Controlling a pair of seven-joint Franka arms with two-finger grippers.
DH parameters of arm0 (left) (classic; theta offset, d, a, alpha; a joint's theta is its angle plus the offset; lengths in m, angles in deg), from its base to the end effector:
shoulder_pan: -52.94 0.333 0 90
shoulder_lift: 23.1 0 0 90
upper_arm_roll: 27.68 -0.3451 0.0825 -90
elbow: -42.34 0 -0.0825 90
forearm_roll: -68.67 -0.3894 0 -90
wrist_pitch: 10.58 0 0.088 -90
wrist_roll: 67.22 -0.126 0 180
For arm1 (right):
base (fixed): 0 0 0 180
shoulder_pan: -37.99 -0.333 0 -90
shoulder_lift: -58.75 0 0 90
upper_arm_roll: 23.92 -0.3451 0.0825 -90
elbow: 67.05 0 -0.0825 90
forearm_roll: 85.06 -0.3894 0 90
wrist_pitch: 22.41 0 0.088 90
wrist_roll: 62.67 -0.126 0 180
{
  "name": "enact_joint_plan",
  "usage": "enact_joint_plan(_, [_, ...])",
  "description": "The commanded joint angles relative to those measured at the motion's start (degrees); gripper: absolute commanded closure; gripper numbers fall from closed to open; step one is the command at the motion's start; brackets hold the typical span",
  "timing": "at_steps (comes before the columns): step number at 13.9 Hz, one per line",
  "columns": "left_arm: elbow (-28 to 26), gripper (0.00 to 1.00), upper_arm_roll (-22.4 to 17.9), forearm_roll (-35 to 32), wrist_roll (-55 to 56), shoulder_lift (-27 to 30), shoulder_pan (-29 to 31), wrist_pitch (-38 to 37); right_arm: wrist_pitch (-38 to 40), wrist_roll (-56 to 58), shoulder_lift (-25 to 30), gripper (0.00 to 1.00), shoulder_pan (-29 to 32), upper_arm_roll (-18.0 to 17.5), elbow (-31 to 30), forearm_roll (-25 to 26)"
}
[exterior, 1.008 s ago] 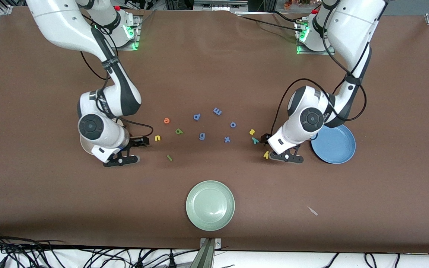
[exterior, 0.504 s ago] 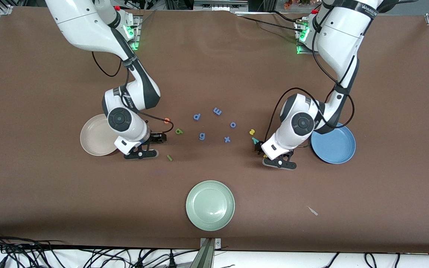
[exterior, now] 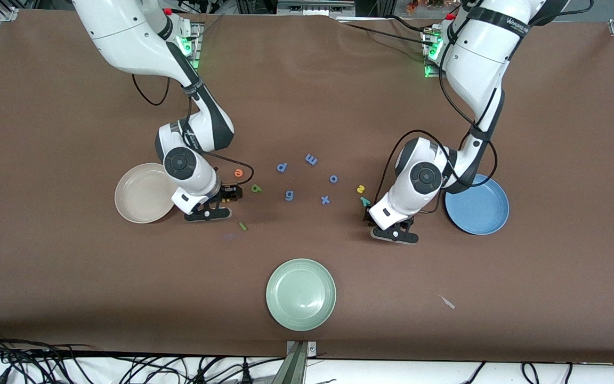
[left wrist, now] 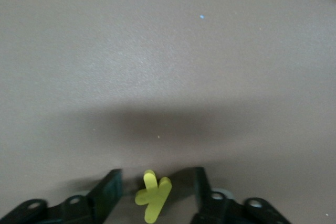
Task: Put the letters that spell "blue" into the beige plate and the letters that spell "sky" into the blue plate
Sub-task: 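Grasp the yellow k with the left gripper while the right gripper grasps the u, then drop the yellow u onto the beige plate with the right gripper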
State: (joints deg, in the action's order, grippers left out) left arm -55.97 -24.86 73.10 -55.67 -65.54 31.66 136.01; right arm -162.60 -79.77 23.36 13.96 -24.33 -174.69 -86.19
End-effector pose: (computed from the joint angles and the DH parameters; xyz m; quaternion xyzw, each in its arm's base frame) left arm 0.6447 -0.2841 0.1668 0.9954 -0.0708 0.0365 0.0529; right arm 0.5907 0.2685 0.1749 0.9981 0.0557 -0.0261 0.0011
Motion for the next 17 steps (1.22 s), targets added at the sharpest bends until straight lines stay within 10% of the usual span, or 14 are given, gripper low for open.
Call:
enact_joint_plan(1, [1.20,0.55,-0.45,-0.65,-0.39,-1.07,-0.86,0.45,-0.70,-0.92,1.03,0.47,-0.31,-0.48,-1.26,-0.71])
enact_joint_plan(6, [0.84,0.53,-0.45,-0.65,-0.30,-1.07,-0.86,0.45,-0.79,0.40,1.11,1.00,-0.31,-0.48,-0.74,-0.63])
enact_joint_plan(11, [0.32,0.47,-0.54,-0.83,-0.39,-0.98,-1.39,0.45,10.96,9.42,5.14,1.00,0.48,3.46,1.91,-0.28])
enact_joint_plan(17, [-0.04,0.88,-0.54,-0.74,-2.84,-0.89,-1.13,0.37,12.22,26.83,12.71,1.00,0.48,12.60,-6.43,-0.19])
